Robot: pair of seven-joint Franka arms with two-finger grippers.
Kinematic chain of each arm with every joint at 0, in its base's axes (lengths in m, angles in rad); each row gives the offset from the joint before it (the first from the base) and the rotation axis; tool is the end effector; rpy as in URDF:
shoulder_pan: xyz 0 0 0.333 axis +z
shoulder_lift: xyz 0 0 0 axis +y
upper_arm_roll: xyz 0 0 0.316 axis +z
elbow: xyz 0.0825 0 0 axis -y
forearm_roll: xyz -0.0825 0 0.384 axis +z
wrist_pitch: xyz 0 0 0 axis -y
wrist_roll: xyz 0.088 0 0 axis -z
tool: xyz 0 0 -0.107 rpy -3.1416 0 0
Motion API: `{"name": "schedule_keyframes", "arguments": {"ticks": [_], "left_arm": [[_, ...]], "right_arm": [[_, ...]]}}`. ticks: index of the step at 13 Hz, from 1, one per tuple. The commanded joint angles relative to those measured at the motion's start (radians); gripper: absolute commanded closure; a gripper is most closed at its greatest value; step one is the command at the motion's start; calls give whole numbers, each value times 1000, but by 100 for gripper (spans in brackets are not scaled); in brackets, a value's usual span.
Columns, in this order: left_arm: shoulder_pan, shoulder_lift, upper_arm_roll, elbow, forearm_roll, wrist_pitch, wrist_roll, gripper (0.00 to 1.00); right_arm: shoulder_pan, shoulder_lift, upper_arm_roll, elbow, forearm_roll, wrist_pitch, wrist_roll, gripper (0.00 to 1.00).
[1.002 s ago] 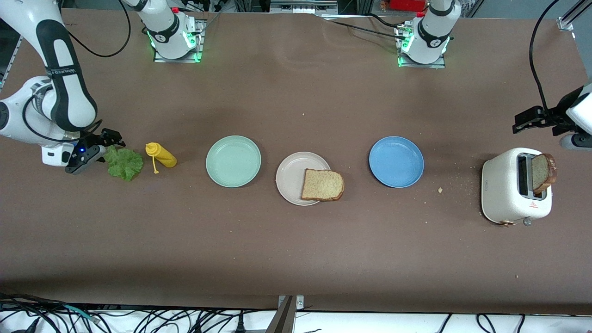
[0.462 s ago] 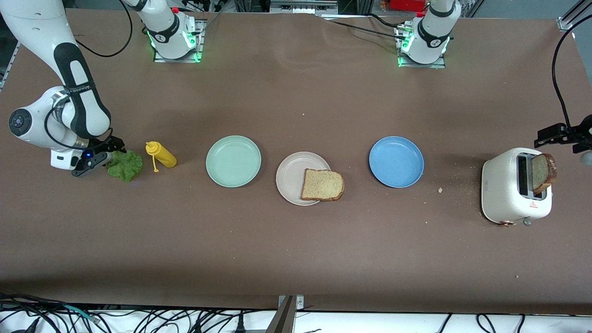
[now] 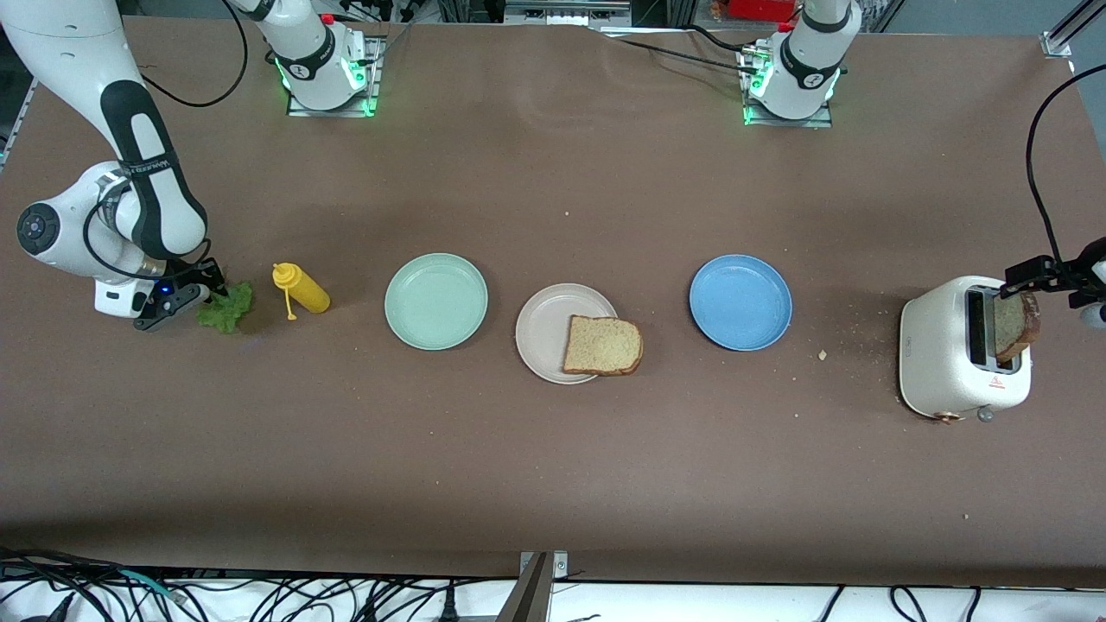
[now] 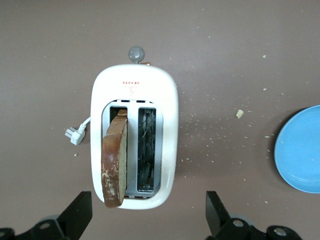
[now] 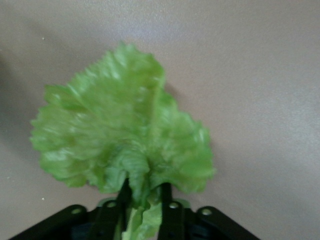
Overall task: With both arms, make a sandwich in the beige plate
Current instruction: 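Lift the lettuce leaf off the table with the right gripper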
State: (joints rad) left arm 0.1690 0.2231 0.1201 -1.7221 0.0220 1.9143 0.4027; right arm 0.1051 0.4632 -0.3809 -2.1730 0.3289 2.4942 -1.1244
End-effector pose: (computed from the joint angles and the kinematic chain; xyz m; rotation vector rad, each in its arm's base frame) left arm 0.5975 0.1742 0.4506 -3.1005 0.1923 0.0678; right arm 0.5274 -0.1565 0.1826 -2.9320 -0.9135 0.0884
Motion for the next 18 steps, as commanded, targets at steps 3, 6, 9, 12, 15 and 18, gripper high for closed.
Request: {"name": "schedule_keyframes", "arguments": {"ticks": [3, 6, 9, 12, 15, 18], "left_arm": [[66, 42, -7, -21, 33, 51, 18, 0], [95, 77, -8, -21, 32, 51, 18, 0], [107, 105, -8, -21, 32, 51, 18, 0], [106, 117, -8, -21, 32, 49, 18, 39], [101, 117, -8, -13, 33, 46, 16, 98], [98, 117, -8, 4, 35, 42, 15, 100]], "right_arm": [[-18, -52, 10, 22, -39, -27, 15, 100], [-24, -78, 5, 135, -82, -216, 28, 100], [-31, -93, 8, 287, -158, -438, 127, 100], [-30, -107, 64, 445, -166, -677, 314, 100], [-31, -142, 170, 547, -142, -810, 599, 100], [-30, -159, 287, 578, -38, -824, 870, 100]]}}
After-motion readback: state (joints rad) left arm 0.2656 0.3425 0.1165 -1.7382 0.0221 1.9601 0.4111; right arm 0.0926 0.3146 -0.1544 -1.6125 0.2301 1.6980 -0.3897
